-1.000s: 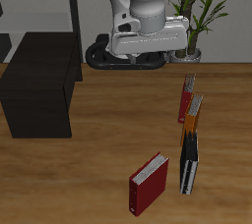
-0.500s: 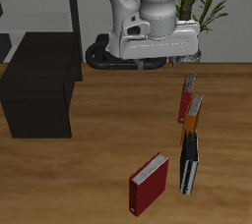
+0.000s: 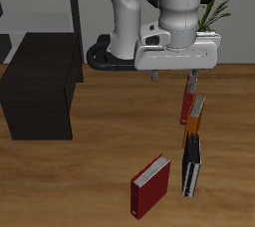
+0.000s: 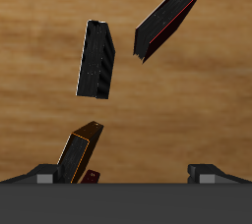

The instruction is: Place the striped book in the top region of the shelf

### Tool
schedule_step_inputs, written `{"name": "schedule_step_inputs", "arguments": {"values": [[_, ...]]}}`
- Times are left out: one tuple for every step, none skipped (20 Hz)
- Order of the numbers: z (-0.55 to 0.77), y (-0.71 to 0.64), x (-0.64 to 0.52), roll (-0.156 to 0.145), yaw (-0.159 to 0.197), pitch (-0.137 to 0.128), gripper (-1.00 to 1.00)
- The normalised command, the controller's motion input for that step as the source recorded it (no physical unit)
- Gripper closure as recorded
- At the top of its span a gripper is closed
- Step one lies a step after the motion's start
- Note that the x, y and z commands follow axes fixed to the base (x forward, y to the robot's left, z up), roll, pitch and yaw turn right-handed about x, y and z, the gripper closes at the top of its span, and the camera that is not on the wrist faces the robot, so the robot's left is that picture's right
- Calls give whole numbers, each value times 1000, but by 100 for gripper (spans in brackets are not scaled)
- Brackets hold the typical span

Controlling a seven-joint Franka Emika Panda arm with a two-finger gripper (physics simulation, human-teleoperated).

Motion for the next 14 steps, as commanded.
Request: {"name": "schedule_step_inputs", "arguments": {"values": [[-22,253,332,-42,34,-6,-100],[-1,215,315,-96,-97,-19,-100],[7,337,269,31,51,-71,-100],[-6,-31,2,0,0,0,-100],[-27,162,261,-72,-10,-41,-100],[-40,244,296,15,-17,45,-100],[41,197,238,-44,24,-79,-100],[-23,77,252,-39,9,-16,-100],[-59,117,344,-62,-54,29,-100],[-63,236,313,-3,101,-56,-100],[-80,-43,316,-108,-35,9,-100],[-46,159,255,-2,-75,10,-100],[-69,85,344,-46,66,-87,-100],[-118,-60,293,-130,-77,-29,-100]]}}
